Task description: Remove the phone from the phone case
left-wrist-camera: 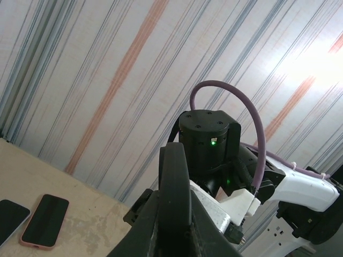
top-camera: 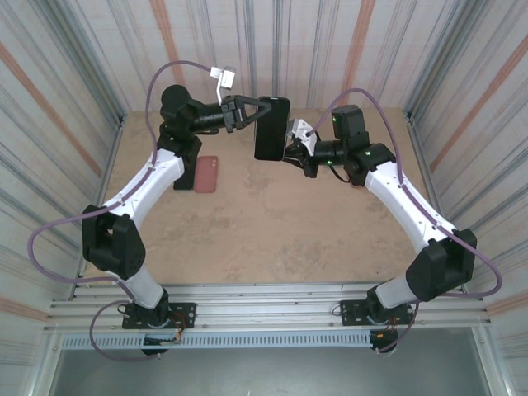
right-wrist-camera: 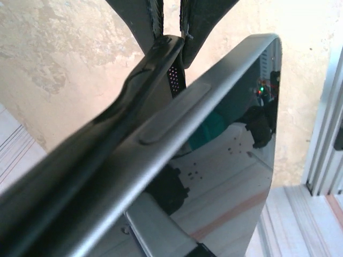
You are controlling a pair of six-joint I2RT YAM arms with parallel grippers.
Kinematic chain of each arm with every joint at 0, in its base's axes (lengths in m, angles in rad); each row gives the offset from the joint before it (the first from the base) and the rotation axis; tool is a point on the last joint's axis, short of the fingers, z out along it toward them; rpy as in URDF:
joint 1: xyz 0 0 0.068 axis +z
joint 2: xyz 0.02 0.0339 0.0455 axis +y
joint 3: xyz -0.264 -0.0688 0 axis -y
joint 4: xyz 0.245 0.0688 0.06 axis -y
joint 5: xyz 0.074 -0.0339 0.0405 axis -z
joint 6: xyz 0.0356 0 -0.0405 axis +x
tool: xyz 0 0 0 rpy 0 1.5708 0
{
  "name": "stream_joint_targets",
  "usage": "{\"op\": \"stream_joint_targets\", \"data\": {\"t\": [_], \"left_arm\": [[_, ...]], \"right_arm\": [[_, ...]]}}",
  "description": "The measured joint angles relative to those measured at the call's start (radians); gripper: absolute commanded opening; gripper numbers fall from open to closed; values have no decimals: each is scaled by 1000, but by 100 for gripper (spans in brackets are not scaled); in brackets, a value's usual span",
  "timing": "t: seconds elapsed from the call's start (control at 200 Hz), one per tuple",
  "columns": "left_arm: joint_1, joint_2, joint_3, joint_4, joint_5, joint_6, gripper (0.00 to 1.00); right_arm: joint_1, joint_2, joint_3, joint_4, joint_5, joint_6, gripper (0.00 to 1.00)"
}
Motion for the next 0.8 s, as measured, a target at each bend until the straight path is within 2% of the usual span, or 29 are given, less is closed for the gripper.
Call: {"op": "stream_joint_targets", "data": {"t": [0.256,0.797], "left_arm": [[-6,0,14,15,-2,-2,0],[-6,0,14,36,-98,-21,0]], "right_arm": [[-20,-3,-61,143,-85,190,13],[-23,-12,-154,408,-242,514,24]]}}
